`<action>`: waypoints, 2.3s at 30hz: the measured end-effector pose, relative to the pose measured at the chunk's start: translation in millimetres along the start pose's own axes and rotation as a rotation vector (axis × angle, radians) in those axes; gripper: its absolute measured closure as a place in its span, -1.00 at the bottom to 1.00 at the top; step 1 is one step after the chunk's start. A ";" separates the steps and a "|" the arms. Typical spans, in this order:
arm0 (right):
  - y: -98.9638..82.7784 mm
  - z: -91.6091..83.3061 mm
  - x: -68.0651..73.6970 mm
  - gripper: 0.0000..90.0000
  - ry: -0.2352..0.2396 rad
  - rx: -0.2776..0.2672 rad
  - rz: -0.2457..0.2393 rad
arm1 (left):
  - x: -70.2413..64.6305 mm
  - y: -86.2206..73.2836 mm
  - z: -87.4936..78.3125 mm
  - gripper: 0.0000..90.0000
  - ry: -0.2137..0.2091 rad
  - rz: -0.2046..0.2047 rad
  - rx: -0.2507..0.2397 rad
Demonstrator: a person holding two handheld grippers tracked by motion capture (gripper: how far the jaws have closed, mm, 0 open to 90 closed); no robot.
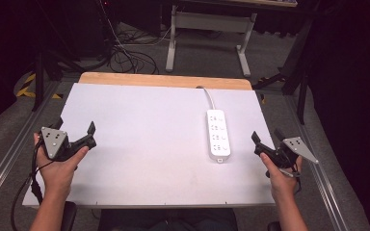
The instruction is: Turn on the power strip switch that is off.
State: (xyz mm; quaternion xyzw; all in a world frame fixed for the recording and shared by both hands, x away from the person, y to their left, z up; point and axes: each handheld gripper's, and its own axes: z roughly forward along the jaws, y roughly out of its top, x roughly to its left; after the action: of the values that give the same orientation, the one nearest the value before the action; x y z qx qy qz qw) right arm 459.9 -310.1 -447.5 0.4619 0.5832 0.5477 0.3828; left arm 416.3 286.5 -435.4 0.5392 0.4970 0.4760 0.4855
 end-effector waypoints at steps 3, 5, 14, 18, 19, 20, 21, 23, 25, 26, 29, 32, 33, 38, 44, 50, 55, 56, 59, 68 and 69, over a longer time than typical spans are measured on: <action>0.1 0.3 -0.1 -0.73 -0.001 -0.003 -0.004 | 0.2 -0.1 -0.5 -0.90 0.000 0.001 0.000; 0.1 0.4 0.1 -0.73 -0.001 -0.003 -0.002 | 0.5 -0.2 -0.8 -0.89 0.000 -0.004 -0.003; 1.0 -0.8 -0.9 -0.65 -0.012 -0.013 0.004 | 1.3 -0.1 -1.3 -0.89 0.001 -0.005 -0.001; 2.3 -2.7 -1.9 -0.45 0.000 -0.025 0.000 | 1.3 -0.1 -1.3 -0.89 0.000 -0.006 -0.001; 2.7 -3.1 -2.1 -0.41 0.004 -0.032 -0.002 | 1.4 -0.1 -1.2 -0.89 0.000 -0.006 -0.001; 3.1 -3.6 -2.0 -0.38 0.001 -0.035 -0.001 | 1.3 -0.1 -1.3 -0.89 0.000 -0.006 -0.001; 3.4 -3.9 -2.0 -0.35 0.003 -0.039 0.001 | 1.3 -0.1 -1.3 -0.89 0.000 -0.006 -0.002; 4.0 -4.6 -2.7 -0.28 0.012 -0.045 0.002 | 1.4 -0.1 -1.3 -0.89 0.001 -0.004 -0.002; 4.2 -4.8 -2.8 -0.25 0.014 -0.048 0.004 | 1.2 -0.1 -1.3 -0.89 0.001 -0.004 -0.002; 4.2 -5.0 -2.9 -0.22 0.015 -0.049 0.004 | 1.2 0.0 -1.4 -0.89 -0.001 -0.004 -0.001; 4.4 -5.5 -2.8 -0.13 0.021 -0.050 0.002 | 1.1 -0.2 -1.2 -0.88 0.001 -0.004 -0.003; 4.9 -6.2 -2.8 0.00 0.027 -0.052 -0.001 | 1.2 -0.2 -1.2 -0.88 -0.001 -0.004 -0.001; 5.0 -6.4 -3.1 0.06 0.029 -0.055 -0.007 | 1.1 -0.2 -1.2 -0.88 -0.001 -0.004 -0.002; 6.5 -8.9 -3.3 0.39 0.041 -0.061 0.000 | 0.9 -0.2 -1.3 -0.87 -0.002 -0.003 -0.002; 9.1 -11.4 -2.4 0.74 0.061 -0.072 -0.031 | 0.8 -0.2 -1.3 -0.86 -0.002 -0.001 -0.004; 10.5 -12.2 1.3 1.00 0.067 -0.061 -0.065 | 1.0 -0.2 -1.4 -0.86 0.000 -0.004 -0.003; 11.0 -12.1 2.7 1.00 0.071 -0.050 -0.095 | 0.9 -0.2 -1.3 -0.86 -0.002 -0.002 -0.004; 11.4 -12.1 2.8 1.00 0.071 -0.050 -0.101 | 0.9 -0.2 -1.3 -0.86 -0.002 -0.002 -0.004; 12.5 -12.6 3.5 1.00 0.069 -0.047 -0.104 | 0.9 -0.3 -1.3 -0.86 -0.002 -0.003 -0.002; 16.3 -12.2 2.0 1.00 0.077 -0.035 -0.083 | 1.0 -0.3 -1.0 -0.85 -0.002 -0.004 -0.003; 16.3 -12.2 2.0 1.00 0.077 -0.035 -0.083 | 1.0 -0.4 -0.9 -0.85 -0.004 -0.004 -0.002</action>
State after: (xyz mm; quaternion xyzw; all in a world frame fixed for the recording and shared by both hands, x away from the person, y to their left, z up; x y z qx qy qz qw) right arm 449.7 -312.1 -429.9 0.4091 0.6063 0.5591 0.3904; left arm 415.4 287.5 -435.7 0.5387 0.4968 0.4742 0.4881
